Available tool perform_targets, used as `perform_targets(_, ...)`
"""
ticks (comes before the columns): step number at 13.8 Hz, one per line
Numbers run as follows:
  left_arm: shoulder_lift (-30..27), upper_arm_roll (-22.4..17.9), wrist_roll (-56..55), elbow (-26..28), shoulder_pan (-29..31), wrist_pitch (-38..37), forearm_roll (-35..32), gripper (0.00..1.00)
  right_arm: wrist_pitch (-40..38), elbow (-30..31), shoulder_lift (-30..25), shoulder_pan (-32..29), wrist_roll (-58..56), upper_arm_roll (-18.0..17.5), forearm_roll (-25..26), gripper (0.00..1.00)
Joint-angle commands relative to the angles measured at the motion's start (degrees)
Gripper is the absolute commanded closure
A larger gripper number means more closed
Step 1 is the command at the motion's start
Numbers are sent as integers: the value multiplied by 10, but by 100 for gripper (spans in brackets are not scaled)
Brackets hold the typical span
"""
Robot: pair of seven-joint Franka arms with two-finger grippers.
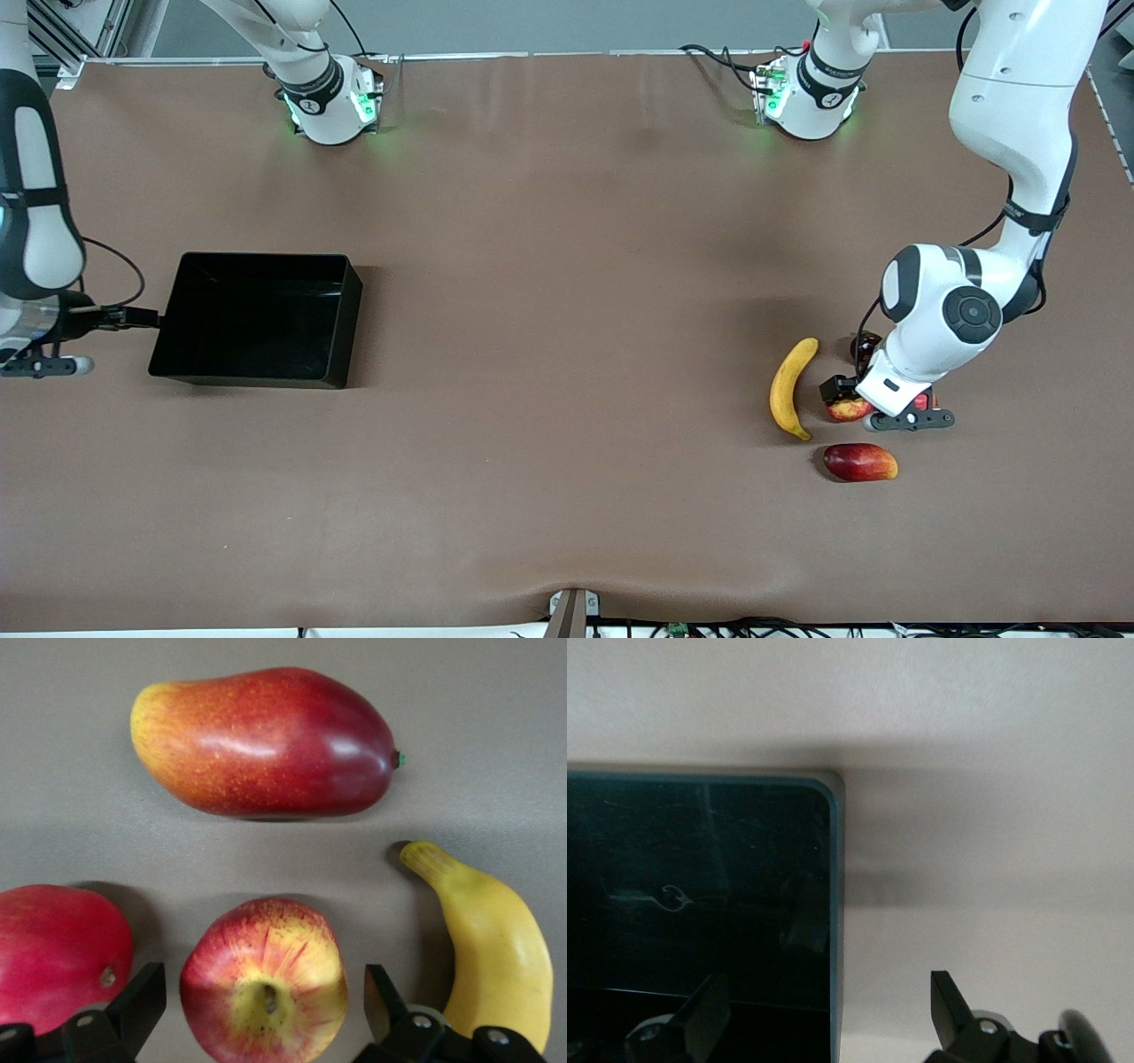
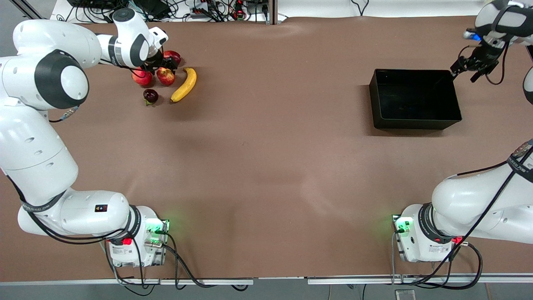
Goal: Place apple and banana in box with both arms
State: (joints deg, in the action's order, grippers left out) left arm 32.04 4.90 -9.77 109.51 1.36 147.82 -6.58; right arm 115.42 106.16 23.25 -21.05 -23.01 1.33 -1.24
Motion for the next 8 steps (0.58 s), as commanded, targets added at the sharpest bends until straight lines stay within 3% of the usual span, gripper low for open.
perform_targets(1, 6, 0, -4, -6, -2, 6, -4, 38, 70, 67, -19, -28, -28, -10, -10, 12)
perform_targets(3, 7, 1, -3, -3, -2, 5, -4, 85, 83, 80, -18, -29, -42, -9, -23, 60)
perform_targets(4, 5, 4, -3, -2, -4, 5, -3, 100, 84, 81, -16, -31, -42, -9, -29, 78)
perform_targets(7, -31, 12, -5, 8, -6, -13, -3, 100, 82, 85, -12, -31, -43, -10, -35, 100)
perform_targets(8, -48, 12, -5, 7, -6, -34, -3, 100, 82, 86, -13, -32, -43, -9, -35, 100)
